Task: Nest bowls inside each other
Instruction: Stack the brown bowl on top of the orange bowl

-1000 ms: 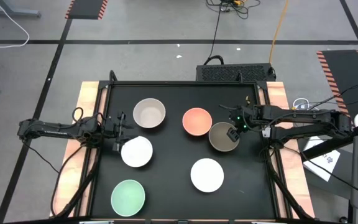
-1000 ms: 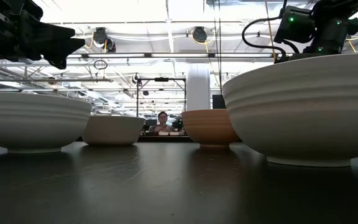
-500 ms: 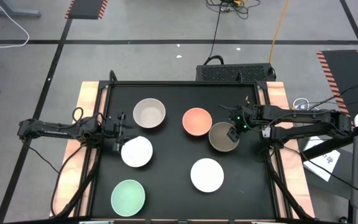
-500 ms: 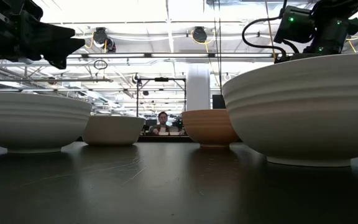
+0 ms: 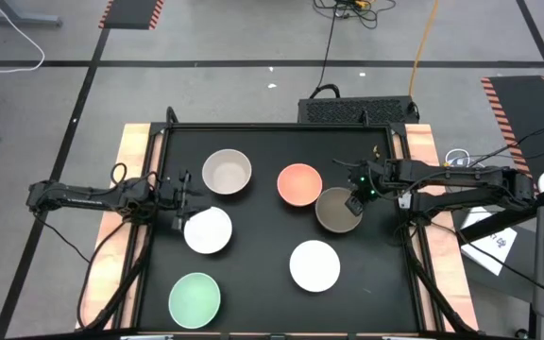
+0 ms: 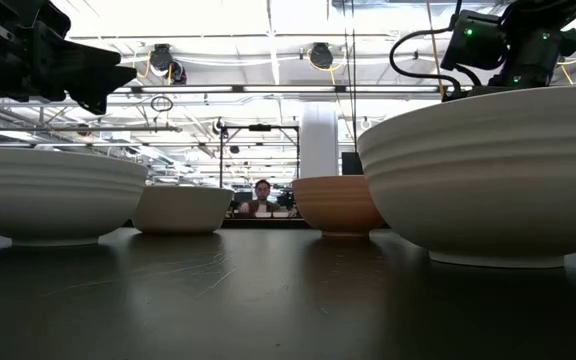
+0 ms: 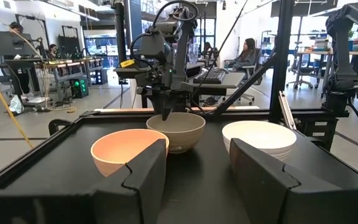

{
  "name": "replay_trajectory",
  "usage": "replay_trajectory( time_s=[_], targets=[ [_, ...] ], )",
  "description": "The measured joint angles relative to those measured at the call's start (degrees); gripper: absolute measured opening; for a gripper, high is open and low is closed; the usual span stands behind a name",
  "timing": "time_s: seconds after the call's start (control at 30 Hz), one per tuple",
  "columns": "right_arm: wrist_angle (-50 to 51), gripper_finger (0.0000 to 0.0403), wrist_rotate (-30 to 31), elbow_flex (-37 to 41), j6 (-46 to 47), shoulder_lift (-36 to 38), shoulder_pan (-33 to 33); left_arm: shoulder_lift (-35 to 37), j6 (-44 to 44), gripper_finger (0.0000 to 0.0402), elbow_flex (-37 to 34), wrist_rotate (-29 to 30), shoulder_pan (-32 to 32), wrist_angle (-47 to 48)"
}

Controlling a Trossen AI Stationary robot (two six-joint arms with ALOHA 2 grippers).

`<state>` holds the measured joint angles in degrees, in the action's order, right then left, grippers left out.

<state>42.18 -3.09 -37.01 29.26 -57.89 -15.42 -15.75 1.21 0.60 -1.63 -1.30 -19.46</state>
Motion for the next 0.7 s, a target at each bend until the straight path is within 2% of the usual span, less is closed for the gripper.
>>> replay_trajectory(
  time_s=[0.23,0.7],
  targets=[
    [-0.1,0.0007,-0.1,0.0,-0.1,0.0,0.0,0.0,0.0,0.0182,0.0,0.0,0.0,0.0],
    [-1.3,0.0003,-0.2,0.0,-0.9,0.0,0.0,0.0,-0.3,0.0182,0.0,-0.1,0.0,-0.1]
  ],
)
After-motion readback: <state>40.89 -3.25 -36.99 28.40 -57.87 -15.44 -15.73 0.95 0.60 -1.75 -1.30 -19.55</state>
